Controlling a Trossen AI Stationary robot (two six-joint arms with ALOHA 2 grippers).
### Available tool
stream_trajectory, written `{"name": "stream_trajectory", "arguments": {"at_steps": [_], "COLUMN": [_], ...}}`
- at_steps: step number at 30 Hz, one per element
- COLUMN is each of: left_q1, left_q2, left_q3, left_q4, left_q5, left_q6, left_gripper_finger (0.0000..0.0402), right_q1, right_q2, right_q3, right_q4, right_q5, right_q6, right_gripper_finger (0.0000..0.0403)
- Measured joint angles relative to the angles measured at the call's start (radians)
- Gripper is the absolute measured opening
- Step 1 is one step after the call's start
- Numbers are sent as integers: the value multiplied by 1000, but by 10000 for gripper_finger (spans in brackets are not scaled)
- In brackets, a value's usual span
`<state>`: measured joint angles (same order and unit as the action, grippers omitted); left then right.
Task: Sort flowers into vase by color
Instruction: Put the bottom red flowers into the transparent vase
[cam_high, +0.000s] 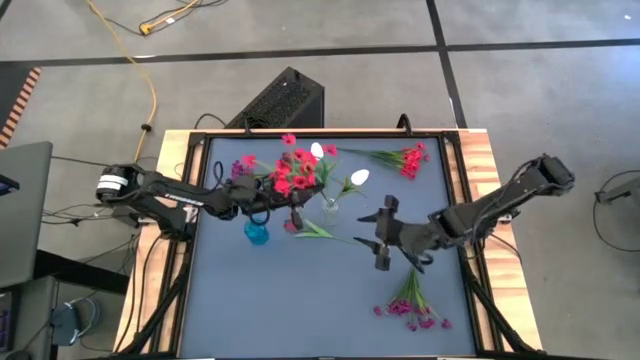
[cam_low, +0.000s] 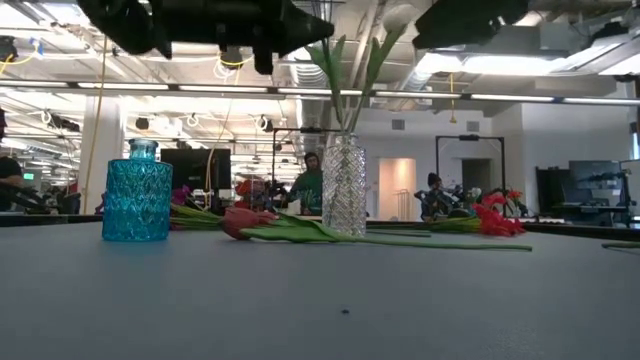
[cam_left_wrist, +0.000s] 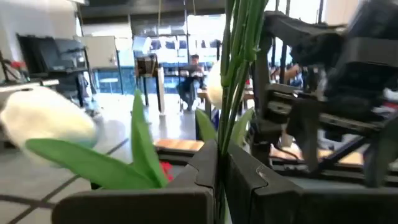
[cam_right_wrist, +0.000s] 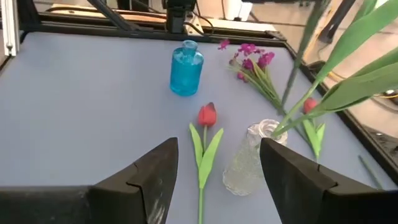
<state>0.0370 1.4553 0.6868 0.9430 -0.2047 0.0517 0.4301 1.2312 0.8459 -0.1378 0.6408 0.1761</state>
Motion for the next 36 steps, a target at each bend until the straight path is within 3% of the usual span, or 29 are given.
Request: {"name": "stream_trajectory", "arguments": {"at_steps": [6, 13, 22, 36], "left_q1": [10, 14, 15, 40], "left_q2": [19, 130, 181, 182], "left_q3": [-25, -1, 14, 15], "left_q4": [89, 137, 84, -53], "left_q5": [46, 35, -20, 2], "left_q6": [-18, -20, -21, -152], "left_gripper_finger": [0, 0, 0, 0], "right_q1": [54, 52, 51, -33], "right_q2": [0, 0, -1, -25], "right_q3": [0, 0, 0, -52], "right_q4": [-1, -43, -73, -204], "right_q5": [89, 102, 103, 116], "right_q6": [0, 1, 10, 57], "right_gripper_finger": [255, 255, 255, 255]}}
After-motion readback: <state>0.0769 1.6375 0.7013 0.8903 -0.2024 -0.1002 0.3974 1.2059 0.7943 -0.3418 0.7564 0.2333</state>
